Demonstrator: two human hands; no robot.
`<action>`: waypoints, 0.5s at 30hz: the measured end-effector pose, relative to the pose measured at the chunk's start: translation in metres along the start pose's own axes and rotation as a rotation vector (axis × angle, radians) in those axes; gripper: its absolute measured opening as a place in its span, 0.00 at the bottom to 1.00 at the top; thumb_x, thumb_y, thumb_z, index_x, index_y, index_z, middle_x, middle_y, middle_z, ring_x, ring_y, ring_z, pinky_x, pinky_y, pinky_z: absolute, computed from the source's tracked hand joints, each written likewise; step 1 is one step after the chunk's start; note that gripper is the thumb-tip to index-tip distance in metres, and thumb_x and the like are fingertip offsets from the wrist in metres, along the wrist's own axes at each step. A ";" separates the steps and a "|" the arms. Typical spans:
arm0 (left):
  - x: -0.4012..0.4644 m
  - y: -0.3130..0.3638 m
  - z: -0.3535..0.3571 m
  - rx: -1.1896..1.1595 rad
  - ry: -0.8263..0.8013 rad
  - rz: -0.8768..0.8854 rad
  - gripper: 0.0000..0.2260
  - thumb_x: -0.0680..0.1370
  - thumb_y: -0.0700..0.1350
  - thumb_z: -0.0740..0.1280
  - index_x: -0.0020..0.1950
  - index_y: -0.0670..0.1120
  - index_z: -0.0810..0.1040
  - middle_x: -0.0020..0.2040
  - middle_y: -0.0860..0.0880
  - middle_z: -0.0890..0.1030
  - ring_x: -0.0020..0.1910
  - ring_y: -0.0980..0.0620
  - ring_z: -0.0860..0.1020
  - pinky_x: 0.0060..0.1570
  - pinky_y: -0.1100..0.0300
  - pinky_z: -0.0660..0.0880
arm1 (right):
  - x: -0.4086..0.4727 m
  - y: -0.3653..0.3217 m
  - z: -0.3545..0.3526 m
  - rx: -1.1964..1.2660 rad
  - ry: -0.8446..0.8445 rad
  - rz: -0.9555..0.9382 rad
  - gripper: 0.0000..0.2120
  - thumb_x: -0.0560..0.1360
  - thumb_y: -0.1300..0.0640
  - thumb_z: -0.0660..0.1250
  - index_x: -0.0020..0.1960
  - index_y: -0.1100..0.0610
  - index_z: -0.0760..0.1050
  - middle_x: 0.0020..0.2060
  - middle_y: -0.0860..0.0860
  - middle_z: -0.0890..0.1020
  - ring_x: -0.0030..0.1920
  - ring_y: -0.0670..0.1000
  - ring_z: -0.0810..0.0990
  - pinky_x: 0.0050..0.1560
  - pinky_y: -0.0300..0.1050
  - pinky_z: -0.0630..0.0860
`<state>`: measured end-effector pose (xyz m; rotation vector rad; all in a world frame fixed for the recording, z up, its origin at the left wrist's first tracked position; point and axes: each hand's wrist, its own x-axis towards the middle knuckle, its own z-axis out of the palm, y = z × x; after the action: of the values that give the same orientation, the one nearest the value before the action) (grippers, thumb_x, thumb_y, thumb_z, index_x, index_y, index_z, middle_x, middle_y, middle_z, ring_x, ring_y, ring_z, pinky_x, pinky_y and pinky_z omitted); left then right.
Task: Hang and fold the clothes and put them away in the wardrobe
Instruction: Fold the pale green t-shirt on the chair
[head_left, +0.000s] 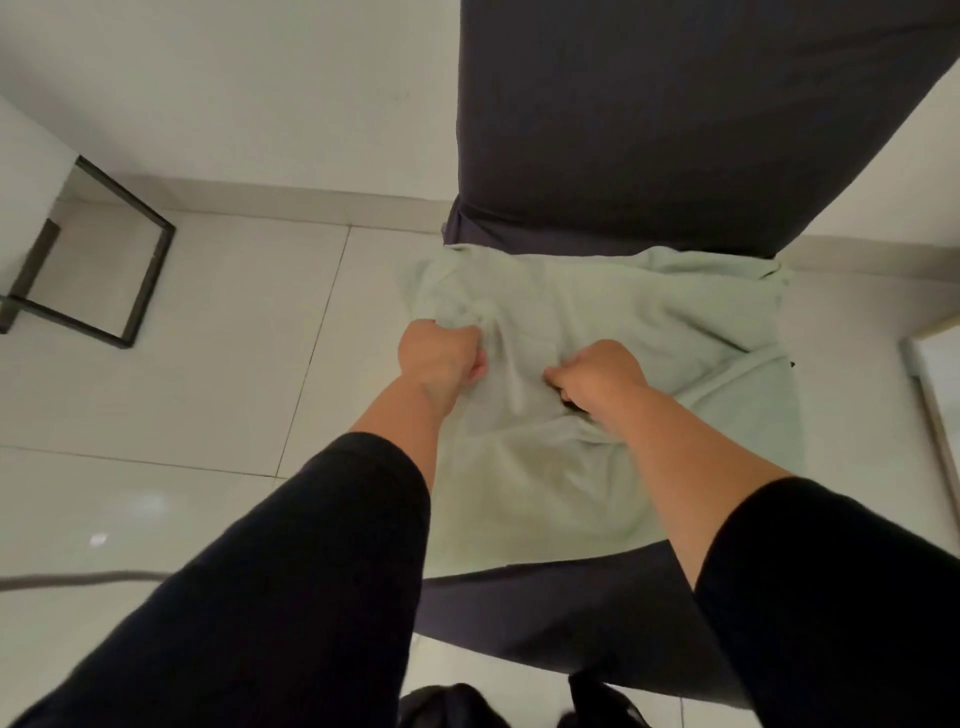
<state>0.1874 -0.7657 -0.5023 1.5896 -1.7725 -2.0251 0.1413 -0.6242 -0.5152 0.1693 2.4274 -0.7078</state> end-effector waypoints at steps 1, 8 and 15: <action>-0.001 0.003 -0.001 -0.075 0.015 -0.012 0.05 0.76 0.34 0.63 0.42 0.42 0.73 0.34 0.45 0.73 0.24 0.55 0.73 0.25 0.61 0.77 | -0.001 -0.002 -0.002 0.030 0.022 -0.025 0.07 0.71 0.57 0.67 0.47 0.59 0.79 0.41 0.56 0.84 0.44 0.55 0.82 0.41 0.41 0.73; -0.039 0.002 -0.051 -0.282 -0.056 0.204 0.11 0.77 0.37 0.57 0.36 0.49 0.68 0.42 0.49 0.74 0.45 0.47 0.80 0.49 0.51 0.77 | -0.044 0.003 -0.008 0.474 0.123 -0.360 0.11 0.74 0.65 0.62 0.40 0.50 0.70 0.34 0.50 0.84 0.27 0.41 0.74 0.36 0.38 0.72; -0.072 -0.083 -0.095 -0.184 0.139 0.106 0.13 0.67 0.44 0.57 0.22 0.48 0.69 0.38 0.48 0.79 0.41 0.47 0.73 0.40 0.55 0.69 | -0.098 0.066 0.023 0.228 0.189 -0.388 0.18 0.71 0.70 0.58 0.39 0.49 0.78 0.32 0.45 0.79 0.28 0.42 0.73 0.30 0.32 0.65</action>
<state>0.3324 -0.7625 -0.5018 1.5090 -1.5396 -1.9166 0.2508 -0.5763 -0.5034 -0.1590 2.5826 -1.1900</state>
